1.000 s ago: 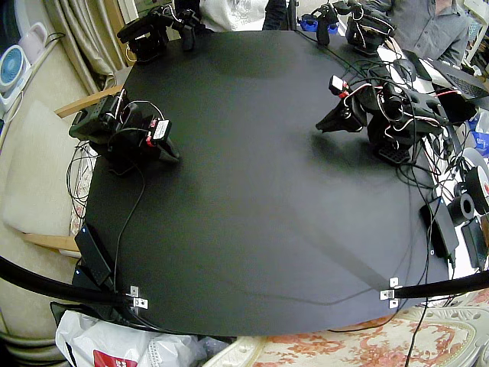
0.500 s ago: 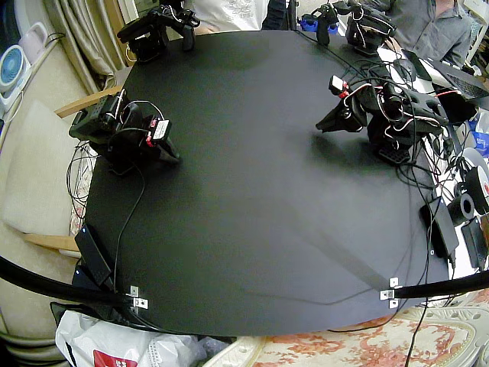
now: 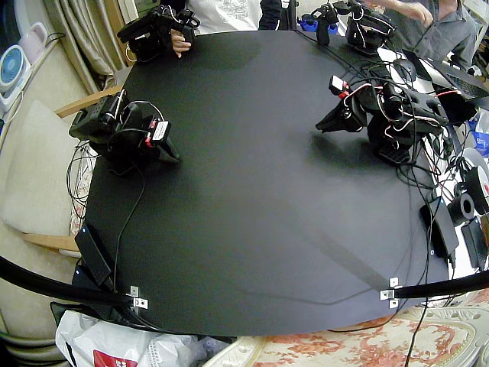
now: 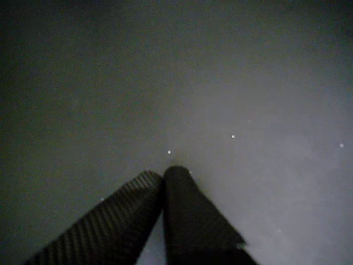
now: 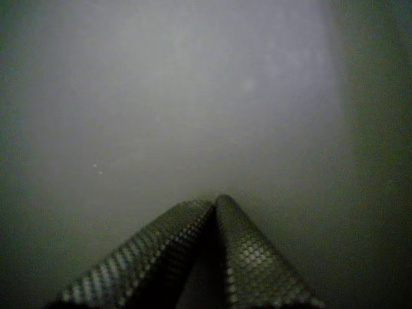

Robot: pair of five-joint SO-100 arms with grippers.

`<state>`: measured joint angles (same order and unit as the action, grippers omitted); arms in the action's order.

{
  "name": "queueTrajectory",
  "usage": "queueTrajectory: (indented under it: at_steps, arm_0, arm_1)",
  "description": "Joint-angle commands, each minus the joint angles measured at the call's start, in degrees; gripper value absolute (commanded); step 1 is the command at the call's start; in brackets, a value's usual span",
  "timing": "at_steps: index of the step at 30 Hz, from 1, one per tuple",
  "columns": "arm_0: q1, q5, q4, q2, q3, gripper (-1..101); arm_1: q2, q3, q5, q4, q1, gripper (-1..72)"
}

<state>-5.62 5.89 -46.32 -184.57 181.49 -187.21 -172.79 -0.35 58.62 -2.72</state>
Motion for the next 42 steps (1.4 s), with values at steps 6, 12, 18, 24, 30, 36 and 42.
queueTrajectory:
  at_steps: [6,12,18,24,30,36,42]
  arm_0:
    - [-1.23,0.7,0.7,-1.05,0.79,0]
    - [-1.23,0.7,0.7,-1.05,0.79,0]
    - [-1.23,0.7,0.7,-1.05,0.79,0]
    - [-1.23,0.7,0.7,-1.05,0.79,0]
    - [-1.23,0.7,0.7,-1.05,0.79,0]
    - [-1.23,0.7,0.7,-1.05,0.79,0]
    - [-1.23,0.7,0.7,-1.05,0.79,0]
  arm_1:
    - [-0.26,0.53,0.26,0.26,-0.79,-0.3]
    - [-0.26,0.53,2.46,0.26,-2.02,19.5]
    - [-0.26,0.53,7.73,-2.02,-1.76,22.3]
    - [-0.26,1.85,15.21,-3.87,0.35,-0.5]
    - [15.56,21.97,13.89,-4.13,-0.18,-0.5]
    - [71.28,74.71,2.64,-1.58,3.87,-0.5]
    - [102.66,117.25,-7.65,6.77,9.14,-0.5]
